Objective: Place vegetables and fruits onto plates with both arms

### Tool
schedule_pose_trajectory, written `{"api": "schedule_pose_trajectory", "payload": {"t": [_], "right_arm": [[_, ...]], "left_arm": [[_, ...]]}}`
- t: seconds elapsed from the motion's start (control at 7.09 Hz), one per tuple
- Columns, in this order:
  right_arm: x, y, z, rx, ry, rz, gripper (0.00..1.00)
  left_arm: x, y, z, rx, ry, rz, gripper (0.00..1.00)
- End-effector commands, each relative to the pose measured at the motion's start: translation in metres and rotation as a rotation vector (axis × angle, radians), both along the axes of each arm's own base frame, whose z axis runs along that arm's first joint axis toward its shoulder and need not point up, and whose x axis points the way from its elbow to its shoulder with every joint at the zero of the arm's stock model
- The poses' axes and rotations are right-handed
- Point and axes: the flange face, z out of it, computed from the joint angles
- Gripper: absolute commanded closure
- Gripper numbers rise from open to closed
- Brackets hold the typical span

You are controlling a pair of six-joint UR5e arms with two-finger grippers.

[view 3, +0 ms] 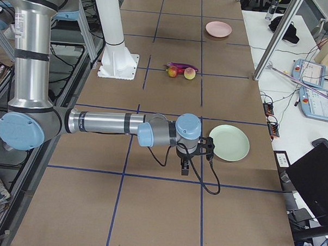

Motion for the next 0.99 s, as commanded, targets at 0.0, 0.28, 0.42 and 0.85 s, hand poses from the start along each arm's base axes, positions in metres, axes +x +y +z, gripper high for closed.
{"api": "schedule_pose_trajectory", "payload": {"t": [0.0,0.28,0.42,0.85], "right_arm": [[-0.008,-0.011,-0.005,0.009,-0.003,-0.009,0.00],[-0.007,-0.007,-0.007,0.017,-0.006,-0.012,0.00],[-0.008,-0.006,-0.007,0.009,-0.010,-0.007,0.00],[-0.008,-0.006,-0.020,0.008,-0.012,0.017,0.00]], "left_arm": [[0.002,-0.005,-0.004,0.016,-0.006,0.004,0.00],[0.002,0.003,-0.003,0.013,-0.009,0.005,0.00],[0.001,0.003,-0.003,0.014,-0.010,0.005,0.00],[0.001,0.004,-0.004,0.012,-0.014,0.001,0.00]]}}
